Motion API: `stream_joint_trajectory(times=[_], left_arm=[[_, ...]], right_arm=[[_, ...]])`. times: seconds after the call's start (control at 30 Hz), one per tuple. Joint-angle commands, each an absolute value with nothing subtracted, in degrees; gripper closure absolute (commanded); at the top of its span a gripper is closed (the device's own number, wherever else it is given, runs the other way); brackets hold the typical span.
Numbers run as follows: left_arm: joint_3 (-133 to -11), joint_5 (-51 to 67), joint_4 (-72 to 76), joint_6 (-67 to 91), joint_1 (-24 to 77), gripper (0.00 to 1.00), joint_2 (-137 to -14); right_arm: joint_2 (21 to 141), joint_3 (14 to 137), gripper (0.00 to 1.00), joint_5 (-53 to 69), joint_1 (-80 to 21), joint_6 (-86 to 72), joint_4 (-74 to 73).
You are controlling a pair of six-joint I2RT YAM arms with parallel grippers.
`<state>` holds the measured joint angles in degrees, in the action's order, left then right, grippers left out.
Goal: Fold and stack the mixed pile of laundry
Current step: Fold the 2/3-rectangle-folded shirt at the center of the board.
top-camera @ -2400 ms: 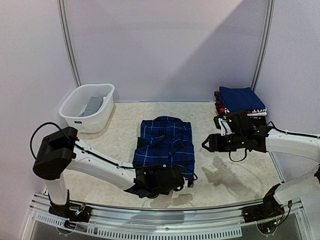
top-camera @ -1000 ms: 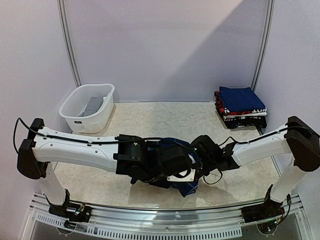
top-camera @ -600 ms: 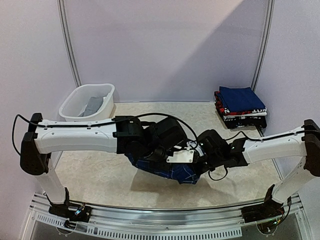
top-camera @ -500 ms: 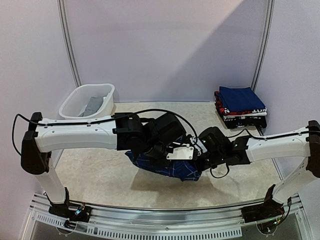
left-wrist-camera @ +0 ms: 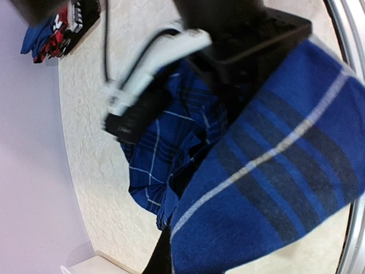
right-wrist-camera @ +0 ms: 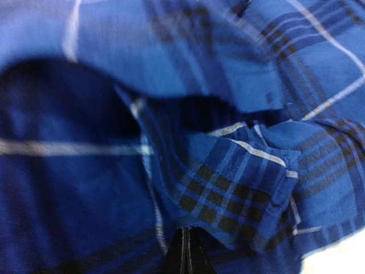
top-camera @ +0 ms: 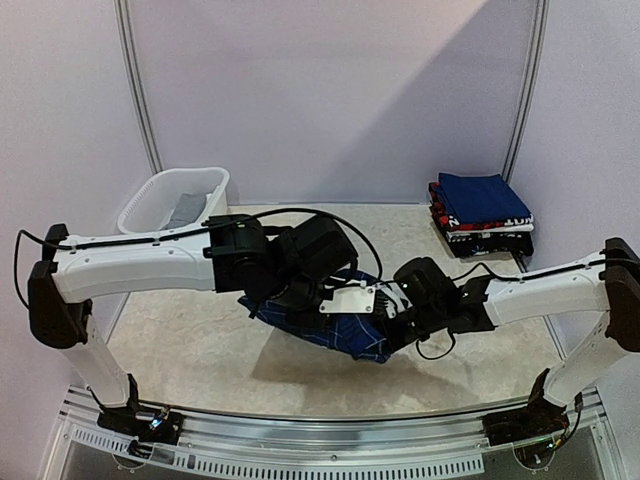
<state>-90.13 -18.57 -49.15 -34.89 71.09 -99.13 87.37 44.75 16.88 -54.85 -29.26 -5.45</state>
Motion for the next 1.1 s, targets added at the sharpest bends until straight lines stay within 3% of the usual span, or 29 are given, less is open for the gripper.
stream_joint_trajectory(times=[0.0, 0.2, 0.47, 0.8, 1.07], left_arm=[[-90.52, -19.79, -51.98, -34.04, 72.13, 1.0, -95.43], [-90.9, -17.91, -52.1, -35.11, 72.25, 1.0, -95.92], [-92.99, -12.66, -48.16, -40.35, 69.26, 1.0, -102.86], [-104.02, -6.19, -51.87, -44.38, 63.2, 1.0, -114.19], [-101.1, -4.28, -52.29, -46.46, 63.39, 1.0, -108.2]], right_arm=[[90.68, 46.69, 0.97, 23.77, -58.74, -27.6, -3.65], [88.53, 44.78, 0.97, 19.11, -59.92, -29.53, -3.02], [83.82, 45.87, 0.96, -7.16, -57.98, -35.13, -18.67], [82.27, 45.45, 0.94, -12.64, -54.74, -36.61, -22.48], [78.15, 46.99, 0.96, -6.21, -47.26, -33.59, -20.01]])
